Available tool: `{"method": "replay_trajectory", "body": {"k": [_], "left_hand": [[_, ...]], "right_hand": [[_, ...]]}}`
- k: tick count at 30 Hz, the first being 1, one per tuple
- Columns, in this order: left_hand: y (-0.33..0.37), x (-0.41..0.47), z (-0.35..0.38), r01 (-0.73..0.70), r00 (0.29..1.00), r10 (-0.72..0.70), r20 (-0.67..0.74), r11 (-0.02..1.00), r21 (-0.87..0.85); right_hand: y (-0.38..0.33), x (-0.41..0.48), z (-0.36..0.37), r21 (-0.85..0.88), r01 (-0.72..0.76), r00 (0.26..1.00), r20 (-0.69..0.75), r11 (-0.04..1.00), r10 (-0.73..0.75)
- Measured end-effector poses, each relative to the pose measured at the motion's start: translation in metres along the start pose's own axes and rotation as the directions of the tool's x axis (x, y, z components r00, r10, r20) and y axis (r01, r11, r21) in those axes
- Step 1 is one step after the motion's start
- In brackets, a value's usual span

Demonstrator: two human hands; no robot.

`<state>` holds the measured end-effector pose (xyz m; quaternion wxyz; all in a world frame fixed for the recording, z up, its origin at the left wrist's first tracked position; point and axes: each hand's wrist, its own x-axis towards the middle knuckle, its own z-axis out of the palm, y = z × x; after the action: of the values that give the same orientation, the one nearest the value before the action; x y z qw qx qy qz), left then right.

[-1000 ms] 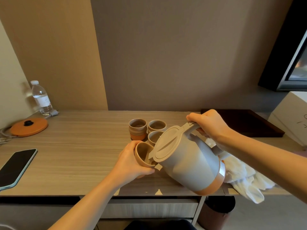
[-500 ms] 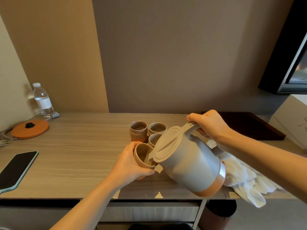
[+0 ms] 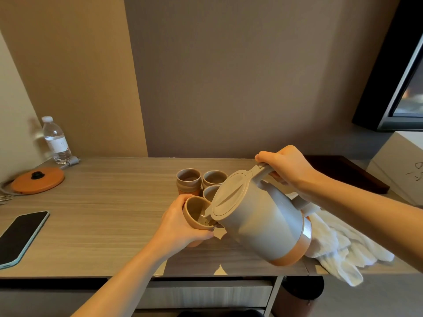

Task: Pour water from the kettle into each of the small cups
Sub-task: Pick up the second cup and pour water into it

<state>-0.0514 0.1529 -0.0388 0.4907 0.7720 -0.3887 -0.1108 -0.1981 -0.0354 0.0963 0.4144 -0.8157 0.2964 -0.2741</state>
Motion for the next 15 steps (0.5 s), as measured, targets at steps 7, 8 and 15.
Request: {"method": "replay_trajectory", "body": {"k": [7,8,15], "left_hand": [[0.0029,-0.0013,0.002,0.025,1.0,-0.025,-0.004,1.0,-0.01],[0.0036,-0.0014,0.0018,0.029,1.0,-0.029,-0.003,1.0,-0.011],[0.0046,-0.0016,0.0015,0.055,0.999,-0.054,0.002,0.998,-0.026]], "right_hand": [[0.0008,0.0035,0.0002,-0.041,0.034,0.999,0.006,0.999,-0.034],[0.001,0.0039,0.0007,-0.045,0.035,0.999,0.003,0.998,-0.035],[0.0007,0.0053,0.0024,-0.056,0.031,1.0,-0.006,0.998,-0.031]]}}
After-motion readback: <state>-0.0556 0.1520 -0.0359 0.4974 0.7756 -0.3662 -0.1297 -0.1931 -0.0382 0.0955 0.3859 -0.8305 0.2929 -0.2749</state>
